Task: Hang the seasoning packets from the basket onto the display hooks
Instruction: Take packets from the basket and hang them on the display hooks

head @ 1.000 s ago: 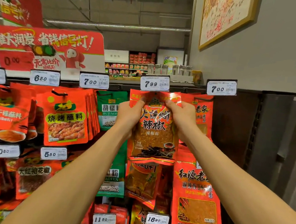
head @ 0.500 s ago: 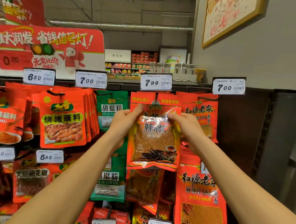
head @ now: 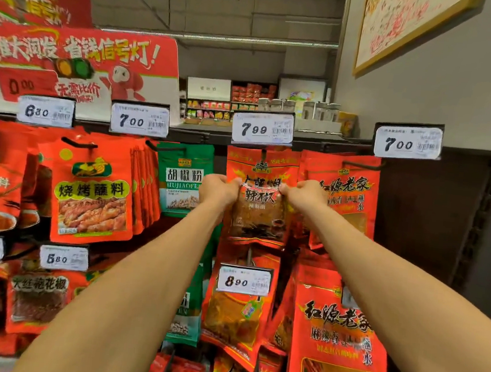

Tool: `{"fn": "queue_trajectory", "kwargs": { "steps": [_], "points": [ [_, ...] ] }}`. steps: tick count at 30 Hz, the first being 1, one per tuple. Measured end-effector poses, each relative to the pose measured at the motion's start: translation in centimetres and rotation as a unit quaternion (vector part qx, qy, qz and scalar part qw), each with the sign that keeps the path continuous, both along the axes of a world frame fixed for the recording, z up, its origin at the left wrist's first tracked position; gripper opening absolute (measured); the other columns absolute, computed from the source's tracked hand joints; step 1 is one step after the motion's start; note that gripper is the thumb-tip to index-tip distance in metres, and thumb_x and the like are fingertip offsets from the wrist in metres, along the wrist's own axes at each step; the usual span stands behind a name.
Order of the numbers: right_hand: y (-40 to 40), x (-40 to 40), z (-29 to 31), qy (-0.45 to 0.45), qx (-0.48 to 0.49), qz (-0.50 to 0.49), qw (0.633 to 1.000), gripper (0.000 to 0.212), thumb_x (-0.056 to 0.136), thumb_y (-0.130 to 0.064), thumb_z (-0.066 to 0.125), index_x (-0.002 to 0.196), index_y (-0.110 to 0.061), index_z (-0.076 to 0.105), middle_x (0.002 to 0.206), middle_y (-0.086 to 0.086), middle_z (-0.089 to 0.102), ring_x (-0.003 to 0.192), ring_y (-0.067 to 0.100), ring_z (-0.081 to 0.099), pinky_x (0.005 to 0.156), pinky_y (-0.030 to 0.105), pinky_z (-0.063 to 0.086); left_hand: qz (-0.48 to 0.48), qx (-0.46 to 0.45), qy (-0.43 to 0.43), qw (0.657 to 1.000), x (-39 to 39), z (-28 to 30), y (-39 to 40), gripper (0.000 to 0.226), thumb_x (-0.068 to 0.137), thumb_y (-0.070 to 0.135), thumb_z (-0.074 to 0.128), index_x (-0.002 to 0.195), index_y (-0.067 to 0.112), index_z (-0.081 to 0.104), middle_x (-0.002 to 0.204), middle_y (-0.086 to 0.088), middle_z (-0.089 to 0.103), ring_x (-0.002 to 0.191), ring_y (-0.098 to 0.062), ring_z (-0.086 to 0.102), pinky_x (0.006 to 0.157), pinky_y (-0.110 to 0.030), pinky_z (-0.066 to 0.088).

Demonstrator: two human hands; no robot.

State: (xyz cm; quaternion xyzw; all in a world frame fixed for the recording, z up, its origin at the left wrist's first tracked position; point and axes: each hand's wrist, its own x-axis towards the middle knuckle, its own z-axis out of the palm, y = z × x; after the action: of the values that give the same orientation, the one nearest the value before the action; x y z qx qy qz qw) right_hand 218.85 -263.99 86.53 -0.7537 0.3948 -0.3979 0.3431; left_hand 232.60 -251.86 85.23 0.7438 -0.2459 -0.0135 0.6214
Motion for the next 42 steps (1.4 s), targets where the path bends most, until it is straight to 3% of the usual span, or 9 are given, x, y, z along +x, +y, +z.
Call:
{"fn": "queue_trajectory", "kwargs": {
  "steps": [6,12,14,17,21,26,31,35,42],
  "points": [
    [-0.7,0.6,-1.0,-0.023,0.060,0.028,0.998,0.034,0.089,-0.040,0.075,0.073,-0.013,0.063,0.091,0.012,0.073,0.093,0.034,0.069,0.088,0.053,0.058,0.034,0.083,-0.020,0.996,0.0,-0.1,-0.4,0.042,0.092,0.047,0.068,0.106,0.007,0.070,0.115,-0.015,0.070,0.108,-0.036,0.064,0.096,-0.043,0.052],
    [1.8,-2.3,-1.2,-0.052,0.002,0.010,0.999,0.032,0.091,-0.036,0.070,0.065,-0.020,0.062,0.088,0.011,0.076,0.090,0.032,0.072,0.088,0.054,0.058,-0.039,0.010,-0.035,0.999,-0.4,0.1,5.1,0.024,0.096,0.038,0.064,0.101,0.017,0.073,0.111,-0.006,0.073,0.105,-0.026,0.068,0.098,-0.046,0.055],
    [3.5,-3.4,-1.2,-0.101,0.012,0.038,0.994,0.025,0.093,-0.027,0.066,0.070,-0.017,0.065,0.080,0.009,0.075,0.077,0.028,0.071,0.080,0.053,0.061,-0.066,-0.014,-0.045,0.997,-1.1,0.3,7.6,0.016,0.097,0.032,0.061,0.087,0.024,0.070,0.099,-0.001,0.075,0.097,-0.022,0.072,0.094,-0.044,0.057],
    [7.3,-5.7,-1.3,-0.155,0.057,0.110,0.980,0.019,0.097,-0.015,0.060,0.080,-0.015,0.067,0.066,0.007,0.072,0.052,0.022,0.067,0.051,0.033,0.057,-0.145,-0.065,-0.014,0.987,-2.7,0.3,12.1,0.014,0.098,0.024,0.060,0.090,0.019,0.070,0.081,0.003,0.077,0.073,-0.014,0.074,0.075,-0.033,0.061],
    [13.4,-8.9,-3.2,-0.188,0.084,0.171,0.964,0.016,0.094,-0.008,0.058,0.081,-0.009,0.066,0.058,0.007,0.069,0.045,0.020,0.064,0.042,0.023,0.049,-0.207,-0.099,0.010,0.973,-4.3,-2.0,19.0,0.017,0.098,0.022,0.060,0.090,0.016,0.075,0.080,-0.007,0.077,0.066,-0.018,0.073,0.059,-0.024,0.057],
    [20.7,-10.4,-10.5,-0.194,0.146,0.210,0.947,0.015,0.080,-0.020,0.064,0.067,-0.017,0.071,0.058,0.011,0.066,0.044,0.024,0.064,0.040,0.025,0.049,-0.223,-0.088,0.072,0.968,-4.1,-10.1,27.0,0.029,0.100,0.014,0.058,0.080,0.019,0.078,0.078,-0.011,0.076,0.062,-0.019,0.071,0.058,-0.024,0.058],
    [25.8,-9.7,-21.9,-0.142,0.261,0.147,0.943,0.022,0.086,-0.017,0.064,0.066,-0.018,0.073,0.059,0.014,0.065,0.045,0.024,0.064,0.041,0.024,0.048,-0.196,-0.025,0.163,0.967,-1.1,-20.8,33.8,0.023,0.101,0.009,0.054,0.088,0.012,0.073,0.072,-0.005,0.074,0.056,-0.014,0.068,0.058,-0.025,0.056],
    [29.8,-8.4,-31.2,-0.087,0.363,0.065,0.926,0.028,0.095,-0.001,0.057,0.069,-0.009,0.065,0.049,0.007,0.060,0.037,0.016,0.056,0.037,0.021,0.044,-0.177,0.032,0.260,0.949,0.8,-29.1,37.4,0.023,0.101,0.007,0.052,0.088,0.010,0.071,0.068,-0.001,0.073,0.053,-0.010,0.063,0.054,-0.024,0.053],
    [35.2,-6.6,-46.5,0.057,0.487,0.016,0.872,0.023,0.097,-0.005,0.055,0.077,-0.007,0.065,0.056,0.010,0.063,0.044,0.021,0.061,0.045,0.025,0.050,-0.111,0.140,0.415,0.892,1.6,-44.7,41.0,0.017,0.101,0.012,0.055,0.094,0.008,0.070,0.071,-0.002,0.071,0.058,-0.013,0.062,0.058,-0.026,0.049]
  ]
}}
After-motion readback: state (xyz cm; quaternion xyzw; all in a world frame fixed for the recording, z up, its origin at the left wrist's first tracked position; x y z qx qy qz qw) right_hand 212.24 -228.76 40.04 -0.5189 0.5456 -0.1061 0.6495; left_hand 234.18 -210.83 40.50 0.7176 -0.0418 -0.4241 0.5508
